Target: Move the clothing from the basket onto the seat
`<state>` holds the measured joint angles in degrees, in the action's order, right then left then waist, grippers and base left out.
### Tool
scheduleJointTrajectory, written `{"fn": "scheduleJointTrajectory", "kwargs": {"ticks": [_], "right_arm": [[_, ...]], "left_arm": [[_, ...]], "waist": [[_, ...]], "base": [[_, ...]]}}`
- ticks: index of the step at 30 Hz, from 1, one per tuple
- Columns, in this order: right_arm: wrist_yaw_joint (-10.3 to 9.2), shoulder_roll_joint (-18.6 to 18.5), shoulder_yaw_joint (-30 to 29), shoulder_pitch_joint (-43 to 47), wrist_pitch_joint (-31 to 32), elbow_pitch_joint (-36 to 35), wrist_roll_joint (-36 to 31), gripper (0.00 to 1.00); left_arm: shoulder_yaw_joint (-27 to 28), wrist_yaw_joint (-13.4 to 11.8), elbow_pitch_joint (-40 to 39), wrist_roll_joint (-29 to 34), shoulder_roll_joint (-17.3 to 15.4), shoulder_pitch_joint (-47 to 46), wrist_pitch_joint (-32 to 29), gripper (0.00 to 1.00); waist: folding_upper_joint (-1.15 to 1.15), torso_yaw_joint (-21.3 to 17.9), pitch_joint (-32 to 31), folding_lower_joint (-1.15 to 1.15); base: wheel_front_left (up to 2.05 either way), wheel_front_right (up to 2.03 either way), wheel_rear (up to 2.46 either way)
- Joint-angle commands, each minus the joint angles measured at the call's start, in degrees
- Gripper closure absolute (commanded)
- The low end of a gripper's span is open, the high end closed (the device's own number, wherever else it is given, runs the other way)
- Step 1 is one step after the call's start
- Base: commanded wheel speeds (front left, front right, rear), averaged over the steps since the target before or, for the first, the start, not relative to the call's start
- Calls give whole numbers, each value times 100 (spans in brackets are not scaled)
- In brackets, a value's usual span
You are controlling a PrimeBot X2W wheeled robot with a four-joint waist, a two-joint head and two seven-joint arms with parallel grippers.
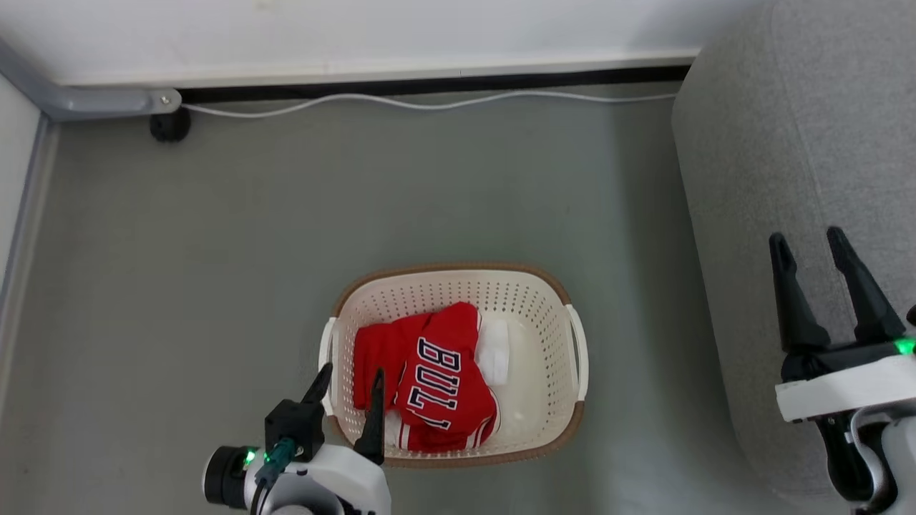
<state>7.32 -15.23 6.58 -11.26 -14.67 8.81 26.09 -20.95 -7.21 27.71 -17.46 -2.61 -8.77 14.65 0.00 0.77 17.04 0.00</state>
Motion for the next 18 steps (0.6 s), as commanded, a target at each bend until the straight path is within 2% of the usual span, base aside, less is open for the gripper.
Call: {"fn": "scheduleJointTrajectory", "kwargs": {"ticks": [1,11,18], "right_arm": [[17,-187,156,-218,-33,-244,76,0],[17,-528,314,-875,-33,-604,263,0],[17,-690,414,-1285,-33,-850,332,0]], "left_arm": [[30,-111,0,-110,-27,-370,35,0],[-782,-351,731,-770,-27,-1490,35,0],[-1567,-357,1527,-1377,-27,-2387,35,0]], "waist": [[0,-116,617,0],[0,-261,1722,0],[0,-376,2373,0]], "base": [[0,0,0],[0,0,0],[0,0,0]]}}
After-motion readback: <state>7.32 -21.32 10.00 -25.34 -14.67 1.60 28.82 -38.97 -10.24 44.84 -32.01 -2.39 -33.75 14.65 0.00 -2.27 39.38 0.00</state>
